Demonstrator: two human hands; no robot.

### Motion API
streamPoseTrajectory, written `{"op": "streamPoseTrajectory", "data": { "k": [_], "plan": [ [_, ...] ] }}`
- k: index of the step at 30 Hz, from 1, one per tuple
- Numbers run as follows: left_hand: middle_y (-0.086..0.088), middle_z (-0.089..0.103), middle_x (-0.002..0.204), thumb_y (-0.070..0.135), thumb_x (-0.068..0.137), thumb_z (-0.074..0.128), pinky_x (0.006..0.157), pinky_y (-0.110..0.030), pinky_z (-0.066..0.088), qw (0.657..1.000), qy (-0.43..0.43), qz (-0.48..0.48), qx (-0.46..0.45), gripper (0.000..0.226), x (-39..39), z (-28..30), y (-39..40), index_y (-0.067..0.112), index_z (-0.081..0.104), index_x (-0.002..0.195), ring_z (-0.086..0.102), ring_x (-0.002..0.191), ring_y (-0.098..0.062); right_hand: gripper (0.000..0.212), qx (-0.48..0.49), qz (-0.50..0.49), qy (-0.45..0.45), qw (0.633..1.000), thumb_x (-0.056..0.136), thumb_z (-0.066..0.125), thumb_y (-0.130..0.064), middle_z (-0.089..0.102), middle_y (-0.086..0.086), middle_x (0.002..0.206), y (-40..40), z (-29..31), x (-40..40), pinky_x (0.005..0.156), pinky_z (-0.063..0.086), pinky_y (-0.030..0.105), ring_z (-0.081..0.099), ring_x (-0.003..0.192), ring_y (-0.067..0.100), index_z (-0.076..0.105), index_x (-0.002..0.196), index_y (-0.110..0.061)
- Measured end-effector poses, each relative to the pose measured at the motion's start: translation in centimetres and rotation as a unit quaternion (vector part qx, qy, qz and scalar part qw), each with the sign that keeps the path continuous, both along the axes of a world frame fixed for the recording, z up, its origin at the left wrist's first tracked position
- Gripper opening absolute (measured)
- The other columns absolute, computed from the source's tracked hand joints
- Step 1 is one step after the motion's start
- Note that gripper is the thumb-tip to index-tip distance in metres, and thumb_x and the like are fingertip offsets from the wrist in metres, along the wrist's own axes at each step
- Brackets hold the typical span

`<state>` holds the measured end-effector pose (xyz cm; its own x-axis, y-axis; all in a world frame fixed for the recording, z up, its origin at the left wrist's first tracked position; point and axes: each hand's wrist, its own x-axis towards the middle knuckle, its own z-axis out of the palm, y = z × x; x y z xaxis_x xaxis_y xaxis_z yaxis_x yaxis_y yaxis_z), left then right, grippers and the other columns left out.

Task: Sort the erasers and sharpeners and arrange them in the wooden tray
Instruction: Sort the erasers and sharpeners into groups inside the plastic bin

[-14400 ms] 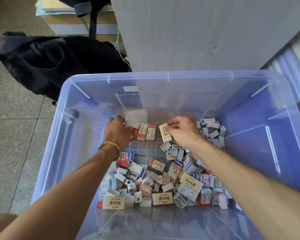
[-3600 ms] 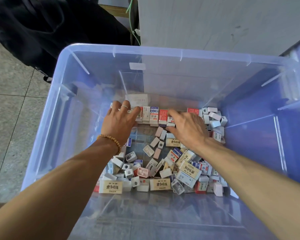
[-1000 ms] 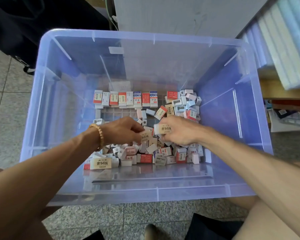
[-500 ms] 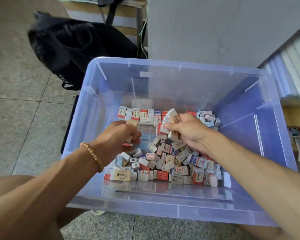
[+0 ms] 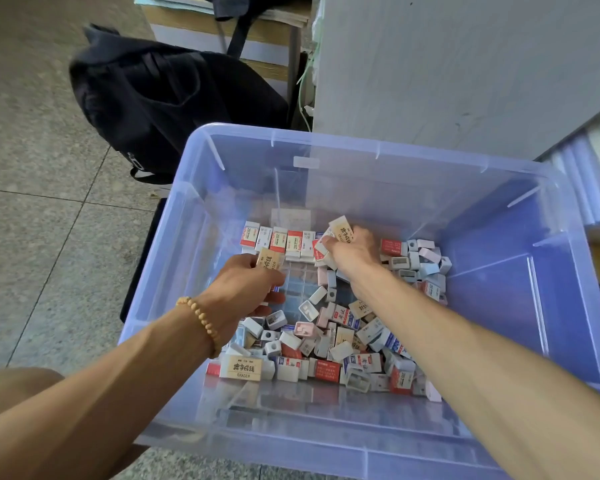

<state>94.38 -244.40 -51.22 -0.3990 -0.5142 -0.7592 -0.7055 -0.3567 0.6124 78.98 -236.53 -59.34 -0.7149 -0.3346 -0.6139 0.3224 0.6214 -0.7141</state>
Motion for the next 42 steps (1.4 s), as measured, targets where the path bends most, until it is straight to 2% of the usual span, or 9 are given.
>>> {"op": "streamPoseTrajectory", "data": {
  "k": [6,11,18,22,27,31,37,40,42],
  "plan": [
    [-0.012,0.069,0.105,0.007,0.094,0.059,0.06,-0.027,0.053,1.0,0.007,0.023,0.014,0.022,-1.0,-0.2,0.0,0.005,0.057,0.116,0.069,0.074,-0.016,0.01,0.063,0.089,0.091,0.99,0.097,0.062,-0.018,0.063,0.004,0.091,3.0,1.2,-1.5,0.049,0.036,0.021,0.055,0.066,0.01,0.061,0.106,-0.012],
    [-0.011,0.069,0.102,0.011,0.096,0.06,0.07,-0.03,0.057,1.0,0.02,0.015,0.013,0.022,-1.4,-0.6,0.2,0.003,0.058,0.117,0.069,0.075,-0.015,0.013,0.089,0.173,0.091,0.977,0.096,0.065,-0.016,0.064,0.003,0.09,2.9,1.2,-1.9,0.051,0.039,0.021,0.056,0.068,0.011,0.065,0.106,-0.008],
    [-0.011,0.069,0.104,0.011,0.096,0.059,0.07,-0.03,0.057,1.0,0.023,0.003,0.007,0.02,-1.5,-0.8,0.2,0.005,0.059,0.115,0.069,0.08,-0.017,0.027,0.029,0.074,0.092,0.993,0.089,0.074,-0.015,0.066,-0.004,0.1,4.0,1.0,-2.3,0.067,0.048,0.02,0.063,0.09,0.012,0.065,0.114,-0.019],
    [-0.011,0.069,0.104,0.011,0.096,0.06,0.066,-0.029,0.054,1.0,0.028,0.006,0.012,0.021,-1.7,-0.9,0.2,0.005,0.059,0.115,0.07,0.083,-0.019,0.006,0.002,-0.007,0.036,0.999,0.093,0.068,-0.013,0.073,0.0,0.093,4.8,0.8,-3.1,0.078,0.059,0.035,0.069,0.085,0.014,0.067,0.092,-0.019],
    [-0.01,0.07,0.101,0.012,0.096,0.059,0.065,-0.028,0.054,0.999,0.036,0.012,0.011,0.02,-2.1,-1.3,0.2,0.005,0.059,0.115,0.07,0.082,-0.019,0.013,-0.01,-0.041,0.01,0.999,0.092,0.07,-0.01,0.073,0.0,0.091,4.3,0.1,-3.3,0.063,0.053,0.027,0.067,0.076,0.012,0.068,0.093,-0.022],
    [-0.009,0.071,0.1,0.013,0.096,0.06,0.065,-0.028,0.054,1.0,0.029,0.006,0.006,0.017,-2.1,-1.7,0.1,0.006,0.061,0.111,0.071,0.083,-0.018,0.018,0.015,-0.03,0.023,0.999,0.087,0.075,-0.01,0.071,-0.002,0.09,4.4,0.1,-3.4,0.065,0.052,0.027,0.065,0.075,0.011,0.063,0.093,-0.022],
    [-0.01,0.07,0.099,0.013,0.097,0.058,0.059,-0.025,0.051,1.0,0.025,0.003,0.009,0.019,-2.4,-2.1,0.2,0.005,0.06,0.114,0.069,0.078,-0.018,0.022,-0.015,-0.041,0.015,0.999,0.088,0.074,-0.009,0.071,0.0,0.095,5.4,0.6,-4.0,0.046,0.044,0.014,0.06,0.065,0.006,0.069,0.104,-0.022],
    [-0.012,0.068,0.095,0.011,0.096,0.059,0.06,-0.025,0.055,0.999,0.038,0.025,0.022,0.016,-2.9,-2.4,0.3,0.003,0.06,0.11,0.07,0.077,-0.02,0.027,0.016,-0.017,0.028,0.999,0.081,0.081,-0.013,0.073,0.001,0.098,4.5,-0.2,-3.6,0.067,0.058,0.027,0.069,0.078,0.012,0.07,0.106,-0.018],
    [-0.011,0.065,0.091,0.008,0.096,0.059,0.062,-0.026,0.058,0.998,0.047,0.037,0.033,0.006,-3.0,-2.5,0.4,0.005,0.06,0.101,0.07,0.077,-0.021,0.028,0.042,0.002,0.069,0.997,0.08,0.083,-0.018,0.072,-0.003,0.101,4.0,-0.5,-3.3,0.082,0.057,0.031,0.069,0.088,0.014,0.072,0.105,-0.018]
  ]
}}
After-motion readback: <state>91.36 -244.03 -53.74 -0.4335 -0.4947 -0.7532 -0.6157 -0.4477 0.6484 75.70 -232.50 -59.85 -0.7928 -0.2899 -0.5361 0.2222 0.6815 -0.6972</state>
